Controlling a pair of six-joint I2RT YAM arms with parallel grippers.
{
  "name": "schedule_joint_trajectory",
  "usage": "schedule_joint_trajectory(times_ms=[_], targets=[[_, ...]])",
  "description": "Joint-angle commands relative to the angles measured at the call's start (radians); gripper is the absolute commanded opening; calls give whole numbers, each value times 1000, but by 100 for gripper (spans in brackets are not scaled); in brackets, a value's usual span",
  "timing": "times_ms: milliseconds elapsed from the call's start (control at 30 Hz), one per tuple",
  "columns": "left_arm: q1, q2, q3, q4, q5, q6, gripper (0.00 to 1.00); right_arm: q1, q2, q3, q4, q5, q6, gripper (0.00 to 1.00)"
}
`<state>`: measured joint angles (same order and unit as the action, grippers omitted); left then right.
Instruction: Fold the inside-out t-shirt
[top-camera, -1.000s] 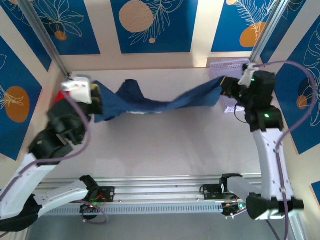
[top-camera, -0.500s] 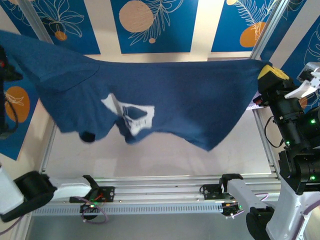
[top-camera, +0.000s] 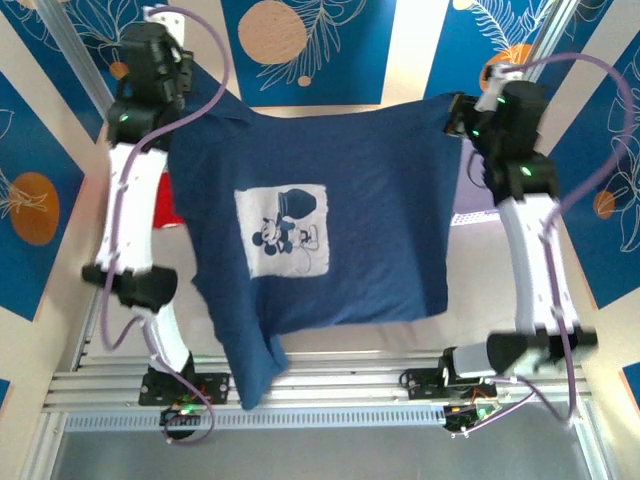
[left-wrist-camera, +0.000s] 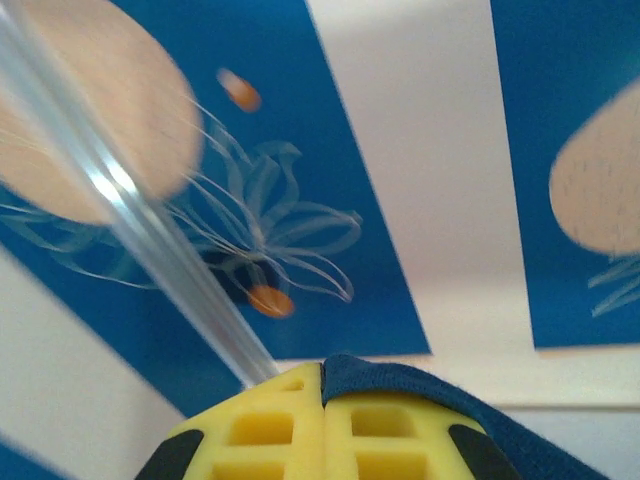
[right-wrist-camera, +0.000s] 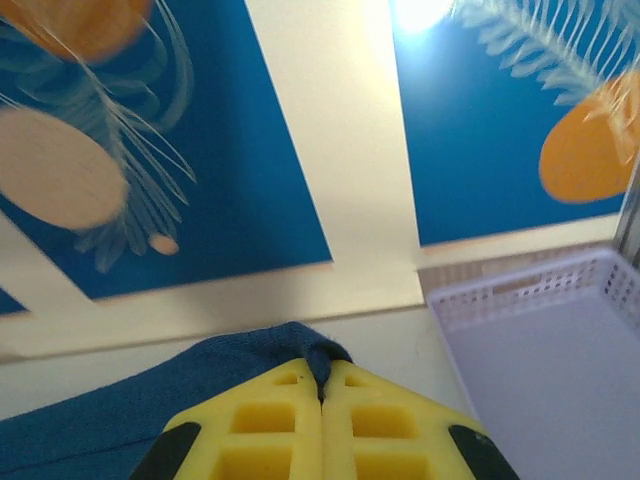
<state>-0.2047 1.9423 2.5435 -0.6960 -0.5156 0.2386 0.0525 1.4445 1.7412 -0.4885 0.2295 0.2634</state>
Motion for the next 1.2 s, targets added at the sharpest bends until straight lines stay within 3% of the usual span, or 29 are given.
schedule_joint_trajectory(times_ms=[0, 33, 133, 200, 267, 400, 567, 733, 900, 1167], targets=[[50, 265, 137, -9, 184, -119, 0, 27, 248, 71, 104, 94, -33, 8], [57, 373, 239, -24, 202, -130, 6, 26, 351, 143, 82, 98, -21, 15], [64, 545, 377, -34, 262, -176, 52, 25, 605, 401, -85, 87, 11, 32], [64, 542, 334, -36, 283, -208, 64, 37, 658, 464, -152, 68, 12, 38], [64, 486, 243, -60, 296, -244, 71, 57, 625, 406, -178, 29, 11, 44], [61, 277, -84, -57, 384, -358, 75, 96, 453, 90, -169, -117, 79, 46], [40, -96, -786, 190, 542, -540, 78, 168, 290, -357, -40, -366, 193, 47], [3, -271, -1212, 339, 589, -630, 80, 197, 414, -390, 0, -439, 221, 45], [1, -219, -1337, 366, 536, -633, 80, 151, 549, -316, -22, -414, 227, 43], [-28, 17, -1237, 393, 626, -641, 80, 40, 647, -258, -99, -342, 241, 39]])
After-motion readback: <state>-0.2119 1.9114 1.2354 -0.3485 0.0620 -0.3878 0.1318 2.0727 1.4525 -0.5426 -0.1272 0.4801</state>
